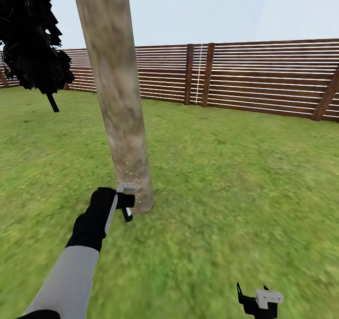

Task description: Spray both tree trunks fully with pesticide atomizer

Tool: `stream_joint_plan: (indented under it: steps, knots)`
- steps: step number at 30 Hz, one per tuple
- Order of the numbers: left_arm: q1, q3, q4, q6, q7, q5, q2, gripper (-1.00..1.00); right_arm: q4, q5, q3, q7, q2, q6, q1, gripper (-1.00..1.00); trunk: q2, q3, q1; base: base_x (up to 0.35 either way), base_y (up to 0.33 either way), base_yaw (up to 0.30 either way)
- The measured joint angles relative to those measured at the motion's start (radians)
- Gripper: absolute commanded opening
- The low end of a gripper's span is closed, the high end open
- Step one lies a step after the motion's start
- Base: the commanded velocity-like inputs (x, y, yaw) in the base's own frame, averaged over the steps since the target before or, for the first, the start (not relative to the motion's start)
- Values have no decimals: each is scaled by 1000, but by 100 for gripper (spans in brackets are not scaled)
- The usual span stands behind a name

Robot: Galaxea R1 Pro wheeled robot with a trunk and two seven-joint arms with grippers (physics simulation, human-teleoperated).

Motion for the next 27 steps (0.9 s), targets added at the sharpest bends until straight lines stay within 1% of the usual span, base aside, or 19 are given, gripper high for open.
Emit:
stream_joint_plan:
  steps: [1, 3, 5, 7, 9, 11, 12, 14, 16, 17, 19, 20, 21, 22, 23, 24, 25, 26, 27]
  knots:
    - [0, -3, -11, 2, 0, -5, -2, -100, 0, 0, 0, 0, 0, 0, 0, 100, 0, 0, 0, 0, 0, 0]
    - [2, 3, -43, 4, 0, -13, 9, -100, 0, 0, 0, 0, 0, 0, 0, 100, 0, 0, 0, 0, 0, 0]
    - [2, 34, -60, 5, -1, -18, 32, -100, 0, 0, 0, 0, 0, 0, 0, 100, 0, 0, 0, 0, 0, 0]
    - [3, 65, -66, 6, -2, -18, 63, -100, 0, 0, 0, 0, 0, 0, 0, 100, 0, 0, 0, 0, 0, 0]
    - [3, 71, -67, 7, -2, -7, 71, -100, 0, 0, 0, 0, 0, 0, 0, 100, 0, 0, 0, 0, 0, 0]
    - [6, 63, -69, 7, -3, -2, 67, -100, 0, 0, 0, 0, 0, 0, 0, 100, 0, 0, 0, 0, 0, 0]
    - [7, 57, -70, 9, -3, 2, 56, -100, 0, 0, 0, 0, 0, 0, 0, 100, 0, 0, 0, -12, 0, 0]
    - [6, 14, -70, 12, -2, 6, 29, -100, 0, 0, 0, 0, 0, 0, 0, 100, 0, 0, 0, -188, 0, 0]
    - [5, -20, -70, 12, -2, 1, 16, -100, 0, 0, 0, 0, 0, 0, 0, 100, 0, 0, 0, -148, 0, 0]
    - [3, -30, -70, 12, -2, 0, 12, -100, 0, 0, 0, 0, 0, 0, 0, 100, 0, 0, 0, -30, 0, 0]
    - [1, -30, -72, 12, -1, -11, 16, -100, 0, 0, 0, 0, 0, 0, 0, 100, 0, 0, 0, -12, 0, 0]
    - [1, -26, -83, 12, -1, -14, 22, -100, 0, 0, 0, 0, 0, 0, 0, 100, 0, 0, 0, -4, 0, 0]
    - [0, -2, -102, 12, -1, -21, 33, -100, 0, 0, 0, 0, 0, 0, 0, 100, 0, 0, 0, -1, 0, 0]
    - [0, 49, -124, 13, -1, -17, 60, -100, 0, 0, 0, 0, 0, 0, 0, 100, 0, 0, 0, 0, 0, 0]
    - [0, 70, -131, 12, -1, -30, 78, -100, 0, 0, 0, 0, 0, 0, 0, 100, 0, 0, 0, 0, 0, 0]
    - [0, 79, -134, 13, -1, -11, 90, -100, 0, 0, 0, 0, 0, 0, 0, 100, 0, 0, 0, 0, 0, 0]
    - [1, 81, -136, 14, -2, -8, 94, -100, 0, 0, 0, 0, 0, 0, 0, 100, 0, 0, 0, 0, 0, 0]
    - [1, 80, -138, 15, -2, -3, 91, -100, 0, 0, 0, 0, 0, 0, 0, 100, 0, 0, 0, 0, 0, 0]
    - [0, 71, -144, 21, -3, 5, 70, -100, 0, 0, 0, 0, 0, 0, 0, 100, 0, 0, 0, 0, 0, 0]
